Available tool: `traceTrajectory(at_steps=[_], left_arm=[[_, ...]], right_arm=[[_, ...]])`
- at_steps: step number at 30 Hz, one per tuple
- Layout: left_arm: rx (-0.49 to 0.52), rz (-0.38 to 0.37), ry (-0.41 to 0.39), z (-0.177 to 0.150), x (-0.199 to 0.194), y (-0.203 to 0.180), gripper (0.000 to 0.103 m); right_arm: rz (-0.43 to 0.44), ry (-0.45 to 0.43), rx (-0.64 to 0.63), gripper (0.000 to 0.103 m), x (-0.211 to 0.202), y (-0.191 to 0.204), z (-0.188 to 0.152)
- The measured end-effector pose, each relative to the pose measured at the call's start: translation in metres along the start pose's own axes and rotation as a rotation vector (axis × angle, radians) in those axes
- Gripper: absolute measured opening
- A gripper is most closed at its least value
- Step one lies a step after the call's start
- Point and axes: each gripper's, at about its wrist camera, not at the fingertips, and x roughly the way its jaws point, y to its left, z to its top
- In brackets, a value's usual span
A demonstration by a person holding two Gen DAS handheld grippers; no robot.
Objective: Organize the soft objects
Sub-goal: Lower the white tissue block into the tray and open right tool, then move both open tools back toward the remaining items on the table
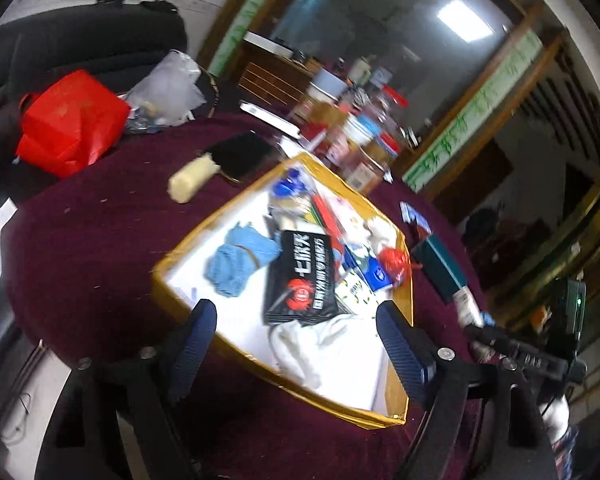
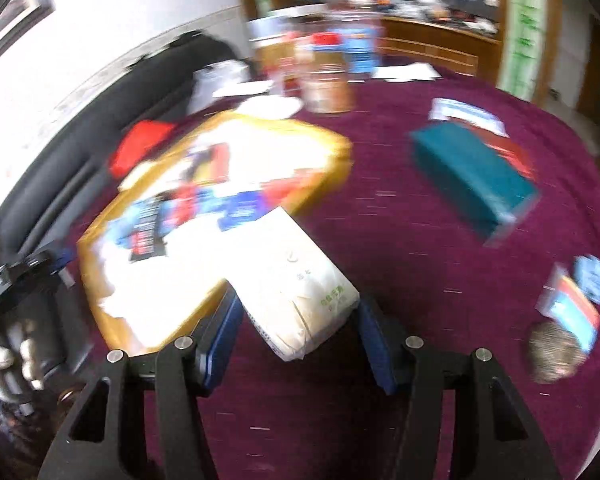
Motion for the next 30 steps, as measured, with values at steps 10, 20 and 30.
traceTrajectory(at_steps=[10, 20, 30], left_arm=[[-0.097, 0.015, -0.059, 0.004, -0.031, 0.048, 0.088], [-0.131, 0.018, -0.056, -0.001, -0.036, 0.072, 0.088], [-0.077, -0.004, -0.018, -0.005, -0.029, 0.050, 0.089]], right_arm=[[0.282, 0.128, -0.109, 0.057, 0.053, 0.138, 0.017], [0.216, 0.259, -0.139, 0.058, 0.130, 0.197, 0.027], [0.186, 0.154, -0.168, 0.069, 0.118, 0.198, 0.028]])
